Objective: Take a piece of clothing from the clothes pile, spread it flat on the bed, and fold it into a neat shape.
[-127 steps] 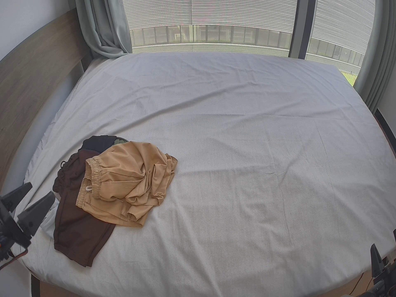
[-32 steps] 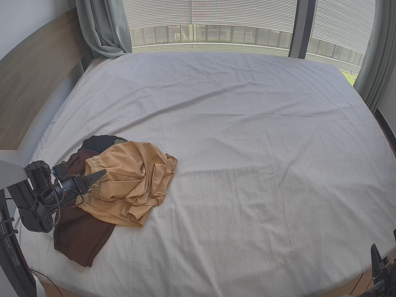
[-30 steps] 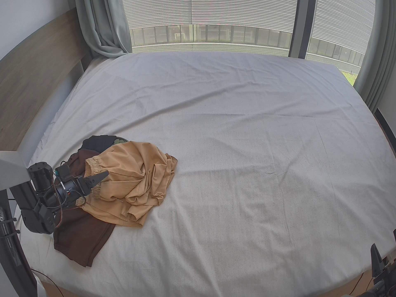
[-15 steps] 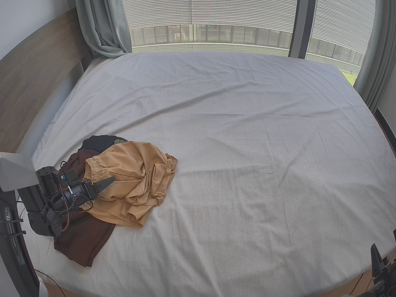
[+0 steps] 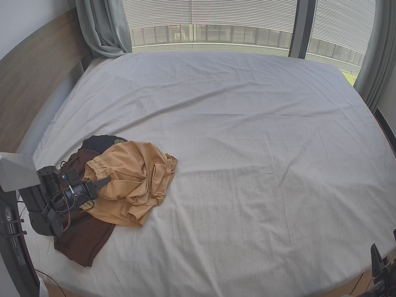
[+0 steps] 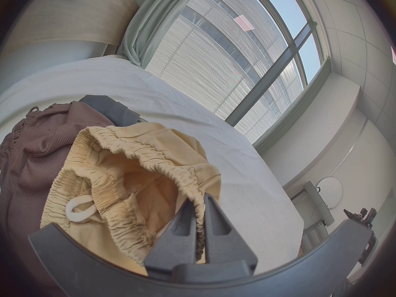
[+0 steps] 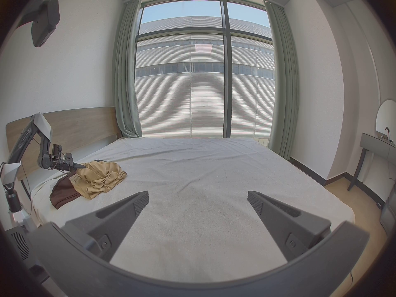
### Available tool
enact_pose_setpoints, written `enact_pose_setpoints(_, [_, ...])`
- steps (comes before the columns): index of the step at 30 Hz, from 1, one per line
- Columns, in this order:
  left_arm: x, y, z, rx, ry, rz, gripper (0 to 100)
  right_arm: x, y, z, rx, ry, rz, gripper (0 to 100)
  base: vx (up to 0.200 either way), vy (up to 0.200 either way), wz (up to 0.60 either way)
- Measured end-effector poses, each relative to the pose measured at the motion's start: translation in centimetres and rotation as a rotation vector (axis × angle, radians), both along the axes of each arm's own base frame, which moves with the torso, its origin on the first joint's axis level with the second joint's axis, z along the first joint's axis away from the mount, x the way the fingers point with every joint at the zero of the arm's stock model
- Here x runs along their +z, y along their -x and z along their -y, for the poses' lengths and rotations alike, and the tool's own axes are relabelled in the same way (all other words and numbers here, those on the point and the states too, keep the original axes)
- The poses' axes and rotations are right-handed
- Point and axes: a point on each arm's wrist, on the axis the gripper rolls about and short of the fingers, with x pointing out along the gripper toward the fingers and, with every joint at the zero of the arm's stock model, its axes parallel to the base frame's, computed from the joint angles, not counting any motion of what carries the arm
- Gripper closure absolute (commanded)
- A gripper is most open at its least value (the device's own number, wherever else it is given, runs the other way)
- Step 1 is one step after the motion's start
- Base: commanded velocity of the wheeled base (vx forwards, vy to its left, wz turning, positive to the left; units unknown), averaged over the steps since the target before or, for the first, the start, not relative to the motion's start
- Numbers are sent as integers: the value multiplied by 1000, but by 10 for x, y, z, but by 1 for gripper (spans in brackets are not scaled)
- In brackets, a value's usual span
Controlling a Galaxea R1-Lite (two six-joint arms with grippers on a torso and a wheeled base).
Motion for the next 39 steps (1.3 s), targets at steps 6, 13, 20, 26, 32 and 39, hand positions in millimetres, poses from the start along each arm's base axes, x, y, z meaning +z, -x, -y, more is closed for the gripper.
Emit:
enact_pose_setpoints(6, [25,4,11,-10,131,-16,100,0,0,0,0,0,0,0,0,0,0])
enact_pose_setpoints(13, [68,17,32,-59,250,10,100,0,0,0,0,0,0,0,0,0,0])
enact_pose_setpoints(20, [98,36,50,-113,300,41,100,0,0,0,-3,-7,-1,0,0,0,0])
enact_pose_setpoints(26, [109,42,61,-153,308,65,100,0,0,0,-3,-8,-1,0,0,0,0])
enact_pose_setpoints(32, [115,44,67,-168,329,70,100,0,0,0,-3,-8,-1,0,0,0,0])
enact_pose_setpoints(39, [118,43,71,-163,371,54,100,0,0,0,-3,-8,0,0,0,0,0])
